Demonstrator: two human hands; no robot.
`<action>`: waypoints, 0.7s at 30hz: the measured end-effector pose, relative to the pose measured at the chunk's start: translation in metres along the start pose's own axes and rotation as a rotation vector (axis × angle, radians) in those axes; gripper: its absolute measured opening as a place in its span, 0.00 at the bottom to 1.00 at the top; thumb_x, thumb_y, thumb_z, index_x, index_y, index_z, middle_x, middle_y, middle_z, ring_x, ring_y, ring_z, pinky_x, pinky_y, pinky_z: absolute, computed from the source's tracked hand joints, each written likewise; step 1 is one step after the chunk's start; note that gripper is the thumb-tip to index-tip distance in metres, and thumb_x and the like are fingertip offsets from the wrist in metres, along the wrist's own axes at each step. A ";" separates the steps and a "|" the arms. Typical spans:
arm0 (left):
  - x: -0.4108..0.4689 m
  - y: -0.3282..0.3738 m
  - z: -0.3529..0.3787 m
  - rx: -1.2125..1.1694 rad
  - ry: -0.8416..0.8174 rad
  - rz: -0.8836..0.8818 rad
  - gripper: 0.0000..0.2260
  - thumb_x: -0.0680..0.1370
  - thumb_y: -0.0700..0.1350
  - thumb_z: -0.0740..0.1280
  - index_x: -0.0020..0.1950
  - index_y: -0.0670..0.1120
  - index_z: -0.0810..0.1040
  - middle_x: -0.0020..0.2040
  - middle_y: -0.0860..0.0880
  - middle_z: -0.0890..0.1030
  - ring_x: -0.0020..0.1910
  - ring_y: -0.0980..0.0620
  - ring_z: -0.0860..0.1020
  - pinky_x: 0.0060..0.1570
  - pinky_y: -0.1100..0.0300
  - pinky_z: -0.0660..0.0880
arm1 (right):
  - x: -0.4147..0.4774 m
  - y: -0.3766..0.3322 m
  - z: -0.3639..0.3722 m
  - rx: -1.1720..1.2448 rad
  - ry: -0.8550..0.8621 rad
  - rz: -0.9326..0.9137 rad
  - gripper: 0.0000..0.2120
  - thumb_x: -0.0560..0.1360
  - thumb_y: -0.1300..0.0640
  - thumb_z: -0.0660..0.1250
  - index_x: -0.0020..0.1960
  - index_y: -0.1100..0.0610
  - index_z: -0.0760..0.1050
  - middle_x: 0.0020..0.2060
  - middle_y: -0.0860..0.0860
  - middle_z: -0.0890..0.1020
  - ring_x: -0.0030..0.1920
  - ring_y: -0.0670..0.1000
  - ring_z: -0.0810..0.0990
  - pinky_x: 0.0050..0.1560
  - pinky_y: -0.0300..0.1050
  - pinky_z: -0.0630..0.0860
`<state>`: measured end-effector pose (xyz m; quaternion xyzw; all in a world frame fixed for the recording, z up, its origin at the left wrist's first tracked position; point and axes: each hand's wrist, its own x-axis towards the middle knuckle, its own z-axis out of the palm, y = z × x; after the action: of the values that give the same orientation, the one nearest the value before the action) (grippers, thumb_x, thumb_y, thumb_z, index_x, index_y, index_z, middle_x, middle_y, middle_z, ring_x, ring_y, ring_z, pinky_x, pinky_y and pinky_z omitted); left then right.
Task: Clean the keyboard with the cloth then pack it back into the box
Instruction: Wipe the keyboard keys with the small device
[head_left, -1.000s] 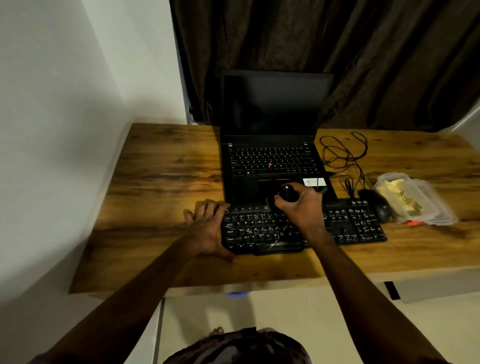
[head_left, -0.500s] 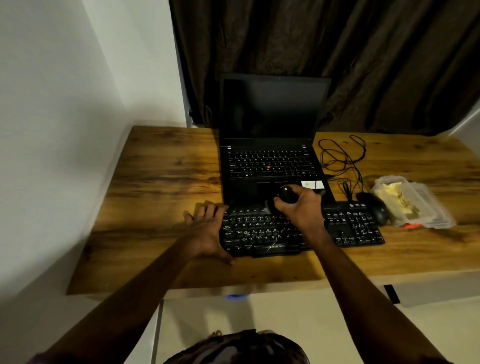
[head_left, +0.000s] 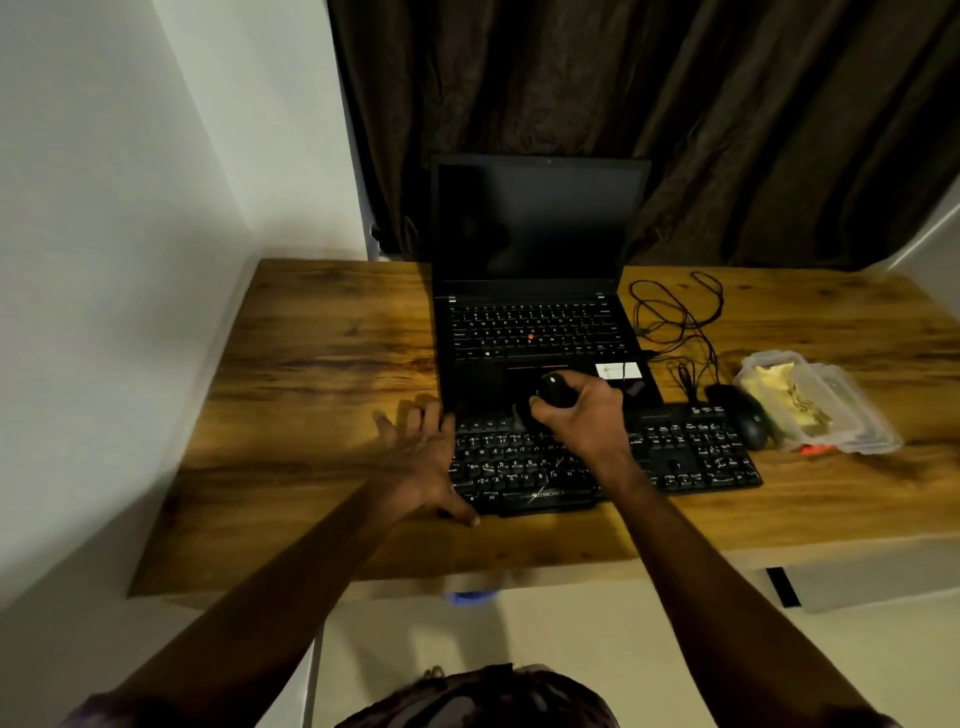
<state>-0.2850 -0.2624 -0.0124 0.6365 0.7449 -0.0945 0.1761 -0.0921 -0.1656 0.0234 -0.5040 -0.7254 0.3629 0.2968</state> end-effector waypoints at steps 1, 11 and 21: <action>0.001 0.000 0.000 0.011 0.005 0.014 0.67 0.53 0.74 0.75 0.80 0.47 0.46 0.76 0.44 0.49 0.75 0.38 0.50 0.70 0.28 0.47 | 0.001 0.005 -0.006 -0.019 0.011 0.011 0.07 0.71 0.58 0.76 0.49 0.55 0.82 0.41 0.46 0.83 0.40 0.40 0.82 0.38 0.27 0.77; 0.003 -0.005 0.002 0.008 0.036 0.098 0.67 0.52 0.76 0.73 0.80 0.48 0.47 0.73 0.46 0.54 0.72 0.41 0.55 0.72 0.38 0.54 | 0.003 -0.001 -0.002 -0.013 0.004 -0.020 0.07 0.70 0.57 0.77 0.47 0.53 0.82 0.39 0.43 0.83 0.39 0.38 0.82 0.40 0.28 0.78; 0.004 -0.005 0.008 -0.085 0.056 0.065 0.68 0.49 0.73 0.76 0.80 0.49 0.49 0.75 0.47 0.53 0.73 0.42 0.56 0.71 0.42 0.58 | 0.011 0.023 -0.024 -0.104 0.020 0.021 0.07 0.70 0.55 0.76 0.47 0.53 0.82 0.39 0.46 0.83 0.40 0.41 0.82 0.42 0.38 0.82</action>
<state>-0.2890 -0.2621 -0.0214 0.6548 0.7317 -0.0391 0.1852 -0.0643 -0.1448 0.0184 -0.5300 -0.7349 0.3225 0.2737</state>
